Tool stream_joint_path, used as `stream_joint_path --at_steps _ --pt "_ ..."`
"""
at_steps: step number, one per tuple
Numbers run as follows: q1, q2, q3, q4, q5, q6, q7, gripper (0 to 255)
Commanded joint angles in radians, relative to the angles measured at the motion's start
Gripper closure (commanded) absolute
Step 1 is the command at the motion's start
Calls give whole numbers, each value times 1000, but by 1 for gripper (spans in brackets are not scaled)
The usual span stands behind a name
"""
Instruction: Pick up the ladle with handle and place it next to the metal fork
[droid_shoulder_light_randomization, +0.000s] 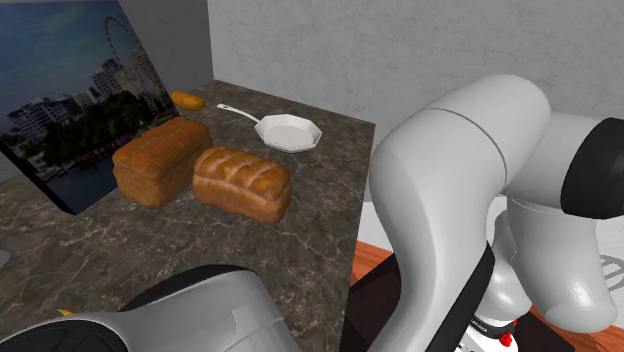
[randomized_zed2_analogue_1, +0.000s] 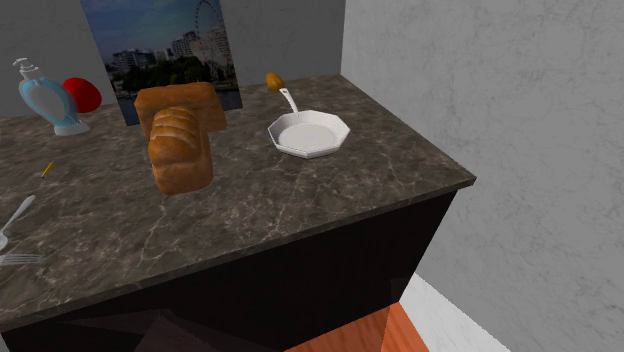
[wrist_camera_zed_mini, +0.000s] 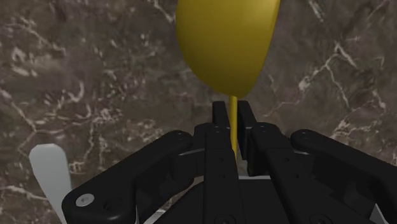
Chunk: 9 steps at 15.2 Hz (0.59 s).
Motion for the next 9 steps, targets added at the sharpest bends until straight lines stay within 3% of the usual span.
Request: stream_joint_path --at_steps 1,9 --pt "2 9 -6 -11 -9 19 6 255" --pt "9 31 -21 -27 -29 54 20 255"
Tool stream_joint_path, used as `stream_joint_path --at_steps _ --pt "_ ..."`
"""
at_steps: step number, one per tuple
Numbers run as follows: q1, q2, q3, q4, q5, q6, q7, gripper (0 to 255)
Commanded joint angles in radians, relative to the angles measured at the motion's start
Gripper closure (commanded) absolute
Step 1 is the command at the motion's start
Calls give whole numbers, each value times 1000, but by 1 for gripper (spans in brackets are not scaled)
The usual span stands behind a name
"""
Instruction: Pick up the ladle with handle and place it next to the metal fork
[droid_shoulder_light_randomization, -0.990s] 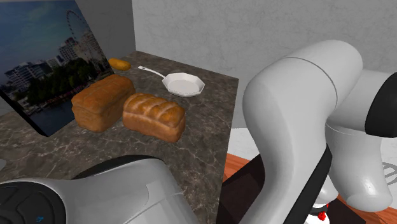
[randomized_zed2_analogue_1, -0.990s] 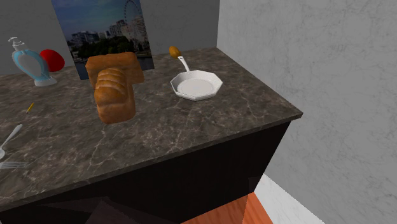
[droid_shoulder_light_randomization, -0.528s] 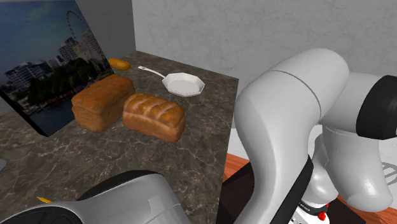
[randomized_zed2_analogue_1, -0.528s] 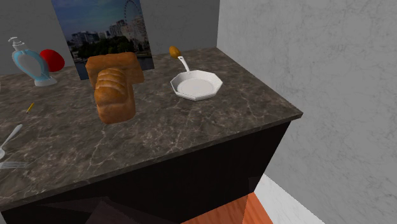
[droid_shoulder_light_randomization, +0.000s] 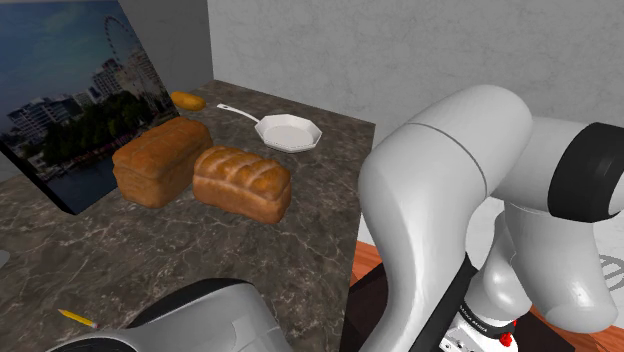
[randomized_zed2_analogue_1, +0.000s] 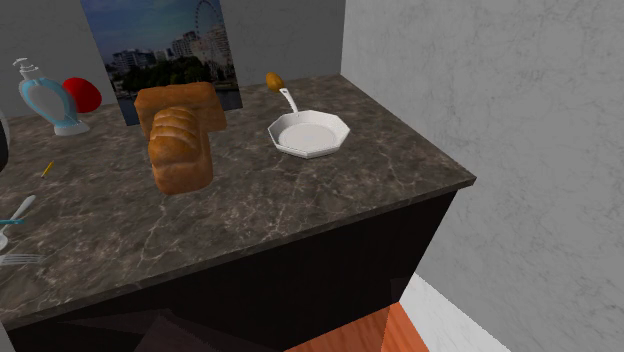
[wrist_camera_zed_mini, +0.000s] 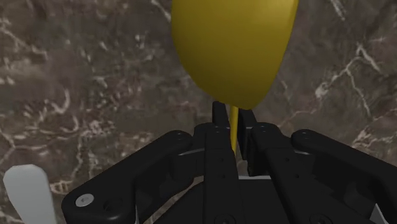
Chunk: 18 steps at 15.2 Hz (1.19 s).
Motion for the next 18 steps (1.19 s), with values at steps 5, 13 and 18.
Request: stream_joint_path --at_steps 5,13,18 --pt "2 4 -1 -2 -2 2 2 0" --pt "-33 -78 44 -2 56 -70 -29 0" --pt "-33 -78 44 -2 56 -70 -29 0"
